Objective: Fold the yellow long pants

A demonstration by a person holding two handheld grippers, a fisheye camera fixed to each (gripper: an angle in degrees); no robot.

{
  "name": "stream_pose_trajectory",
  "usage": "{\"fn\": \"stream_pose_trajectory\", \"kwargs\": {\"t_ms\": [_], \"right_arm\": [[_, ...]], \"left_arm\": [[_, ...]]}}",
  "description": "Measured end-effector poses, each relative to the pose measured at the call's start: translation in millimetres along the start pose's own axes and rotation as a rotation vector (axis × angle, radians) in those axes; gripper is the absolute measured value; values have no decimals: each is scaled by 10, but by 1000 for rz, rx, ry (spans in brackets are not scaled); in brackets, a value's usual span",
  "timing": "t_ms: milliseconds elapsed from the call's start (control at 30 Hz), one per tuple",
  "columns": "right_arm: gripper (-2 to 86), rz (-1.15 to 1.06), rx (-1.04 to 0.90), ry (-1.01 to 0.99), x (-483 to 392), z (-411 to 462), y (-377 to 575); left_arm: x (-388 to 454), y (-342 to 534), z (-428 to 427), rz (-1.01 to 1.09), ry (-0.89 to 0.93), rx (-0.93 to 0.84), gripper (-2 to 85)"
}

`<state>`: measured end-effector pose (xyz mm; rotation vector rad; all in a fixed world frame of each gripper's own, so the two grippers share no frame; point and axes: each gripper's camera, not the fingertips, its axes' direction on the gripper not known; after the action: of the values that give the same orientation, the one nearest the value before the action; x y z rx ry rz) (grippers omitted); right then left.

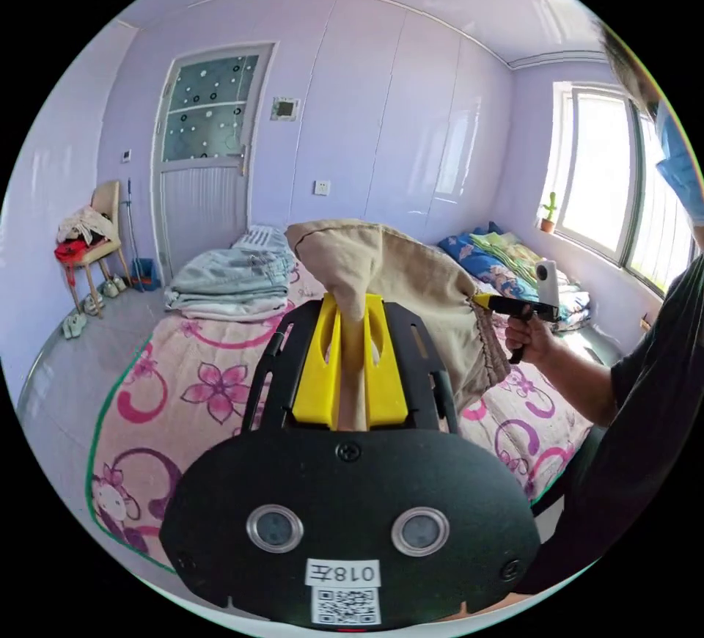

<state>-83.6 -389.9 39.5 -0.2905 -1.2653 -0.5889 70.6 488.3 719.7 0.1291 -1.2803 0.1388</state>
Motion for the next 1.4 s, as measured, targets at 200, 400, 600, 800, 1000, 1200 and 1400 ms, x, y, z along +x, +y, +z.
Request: {"fn": "stream_pose_trajectory", "kwargs": {"t_ms": [200,400,600,800,1000,1200,1400], "right_arm": [[60,42,163,-11,181,1028,-1441],[64,237,130,179,949,2638,-2608],[68,337,-78,338,1667,3533,-2248],[73,278,-154,278,1849,3346,-2353],[77,430,-19,69,2020,2713,-2023],[84,262,14,-84,1174,1244,-608],[84,124,-9,534,243,-697,801]], "left_arm": [[-1613,-1811,392,51,-98,9,58],[-3125,-1525,664,-423,-110,85,175],[-2088,2176,831,-542,474,365,134],[-2021,3412,1168,-536,551,456,102],[-2097,3351,1235,-471,577,413,97],[-2119,2921,1099,-409,517,351,66],[-830,1490,662,-113,409,187,-5]]}}
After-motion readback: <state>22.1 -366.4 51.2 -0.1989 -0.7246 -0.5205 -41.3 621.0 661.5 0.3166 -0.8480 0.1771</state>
